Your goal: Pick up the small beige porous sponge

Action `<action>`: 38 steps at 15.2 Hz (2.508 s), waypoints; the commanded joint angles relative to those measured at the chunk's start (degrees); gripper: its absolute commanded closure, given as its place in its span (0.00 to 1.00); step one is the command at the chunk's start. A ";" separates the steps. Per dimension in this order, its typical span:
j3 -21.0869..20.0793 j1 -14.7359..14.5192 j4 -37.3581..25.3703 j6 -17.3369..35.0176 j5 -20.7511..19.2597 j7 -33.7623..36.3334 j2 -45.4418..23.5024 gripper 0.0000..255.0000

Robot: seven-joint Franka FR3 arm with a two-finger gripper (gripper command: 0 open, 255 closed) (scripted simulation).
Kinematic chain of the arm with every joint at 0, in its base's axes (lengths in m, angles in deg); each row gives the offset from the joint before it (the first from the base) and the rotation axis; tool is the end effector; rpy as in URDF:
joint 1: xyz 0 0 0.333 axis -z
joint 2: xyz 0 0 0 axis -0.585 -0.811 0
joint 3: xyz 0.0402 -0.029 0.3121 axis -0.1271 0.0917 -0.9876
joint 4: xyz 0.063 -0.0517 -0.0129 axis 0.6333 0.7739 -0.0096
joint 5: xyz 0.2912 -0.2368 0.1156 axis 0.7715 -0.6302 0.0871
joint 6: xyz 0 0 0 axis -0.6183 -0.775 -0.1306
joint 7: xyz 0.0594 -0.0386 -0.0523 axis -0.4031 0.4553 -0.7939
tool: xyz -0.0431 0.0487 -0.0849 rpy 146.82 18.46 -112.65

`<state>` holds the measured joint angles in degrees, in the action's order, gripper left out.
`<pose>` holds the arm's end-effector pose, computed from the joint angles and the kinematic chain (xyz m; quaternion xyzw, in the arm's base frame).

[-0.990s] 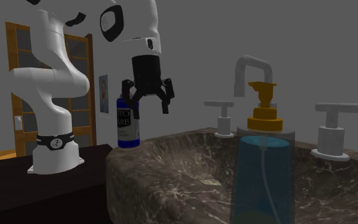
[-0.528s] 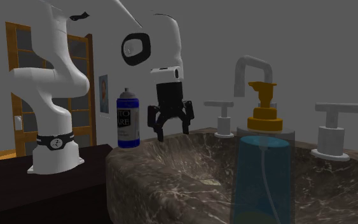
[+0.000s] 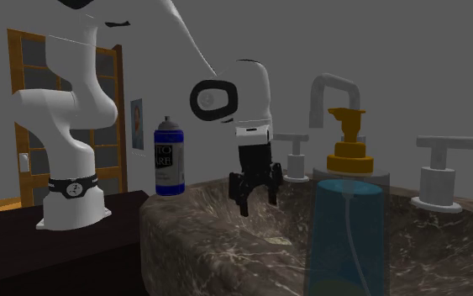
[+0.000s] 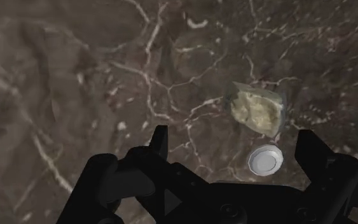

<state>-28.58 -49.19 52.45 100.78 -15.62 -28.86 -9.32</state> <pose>0.4299 0.3461 0.2440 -0.9988 -0.0105 -0.0082 0.0471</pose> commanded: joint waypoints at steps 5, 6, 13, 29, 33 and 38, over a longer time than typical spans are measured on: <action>3.93 -6.43 -9.21 1.77 -5.89 6.31 -11.57 0.00; 4.25 -6.68 -9.32 2.31 -6.21 6.50 -12.23 0.00; 6.37 -8.34 -10.36 5.69 -8.18 7.70 -16.62 0.00; 4.74 -7.07 -9.52 3.14 -6.72 6.81 -13.27 1.00; 3.47 -6.08 -9.07 1.00 -5.42 6.03 -10.65 1.00; 1.99 -4.93 -8.80 -1.80 -3.69 4.99 -7.49 1.00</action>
<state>-26.39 -54.29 43.85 99.55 -19.57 -23.66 -17.18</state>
